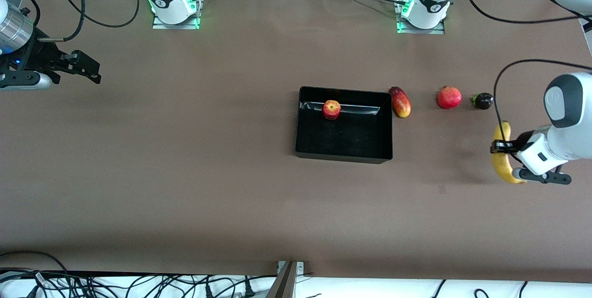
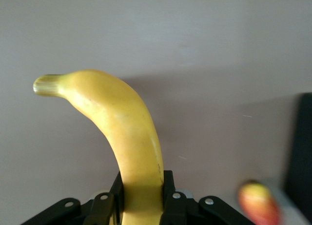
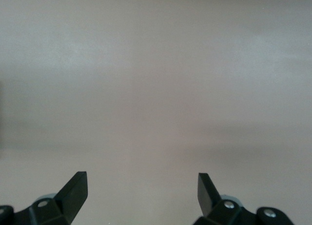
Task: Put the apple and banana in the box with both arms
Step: 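Lift the banana with the left gripper and carry it toward the box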
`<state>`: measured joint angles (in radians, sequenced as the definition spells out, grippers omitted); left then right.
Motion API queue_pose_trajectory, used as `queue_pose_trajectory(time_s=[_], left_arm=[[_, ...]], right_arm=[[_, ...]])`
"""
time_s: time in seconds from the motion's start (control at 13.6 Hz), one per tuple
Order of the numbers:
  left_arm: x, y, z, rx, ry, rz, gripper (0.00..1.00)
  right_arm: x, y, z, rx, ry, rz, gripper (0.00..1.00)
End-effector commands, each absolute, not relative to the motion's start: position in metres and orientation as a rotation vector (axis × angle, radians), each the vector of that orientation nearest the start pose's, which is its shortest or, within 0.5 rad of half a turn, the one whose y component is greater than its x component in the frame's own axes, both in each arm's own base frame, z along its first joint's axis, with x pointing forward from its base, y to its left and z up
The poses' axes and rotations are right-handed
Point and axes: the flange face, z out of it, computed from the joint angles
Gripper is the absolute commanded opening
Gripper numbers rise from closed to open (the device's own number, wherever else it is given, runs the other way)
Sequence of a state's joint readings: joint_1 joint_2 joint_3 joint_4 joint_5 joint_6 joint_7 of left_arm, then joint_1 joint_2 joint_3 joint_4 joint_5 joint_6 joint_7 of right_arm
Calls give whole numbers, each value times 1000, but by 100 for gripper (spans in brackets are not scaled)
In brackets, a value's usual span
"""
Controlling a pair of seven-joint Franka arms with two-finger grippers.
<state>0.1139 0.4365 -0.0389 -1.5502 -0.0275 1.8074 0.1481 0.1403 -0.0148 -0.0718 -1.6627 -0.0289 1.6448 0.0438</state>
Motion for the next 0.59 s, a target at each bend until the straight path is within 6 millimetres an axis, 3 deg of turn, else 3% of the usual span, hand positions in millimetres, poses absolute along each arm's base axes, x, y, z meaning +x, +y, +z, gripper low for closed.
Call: queue_pose_trajectory(time_s=[0.0, 0.22, 0.37, 0.52], left_arm=[[635, -5, 426, -3238, -2, 353, 0], [625, -88, 450, -3250, -221, 345, 0], [620, -135, 448, -3256, -315, 333, 0], [610, -185, 429, -3254, -366, 277, 0]], right_arm=[[557, 34, 600, -3182, -36, -16, 100], [557, 34, 600, -3181, -34, -18, 100], [557, 33, 601, -3182, -32, -18, 100], [557, 34, 600, -3182, -34, -16, 100]])
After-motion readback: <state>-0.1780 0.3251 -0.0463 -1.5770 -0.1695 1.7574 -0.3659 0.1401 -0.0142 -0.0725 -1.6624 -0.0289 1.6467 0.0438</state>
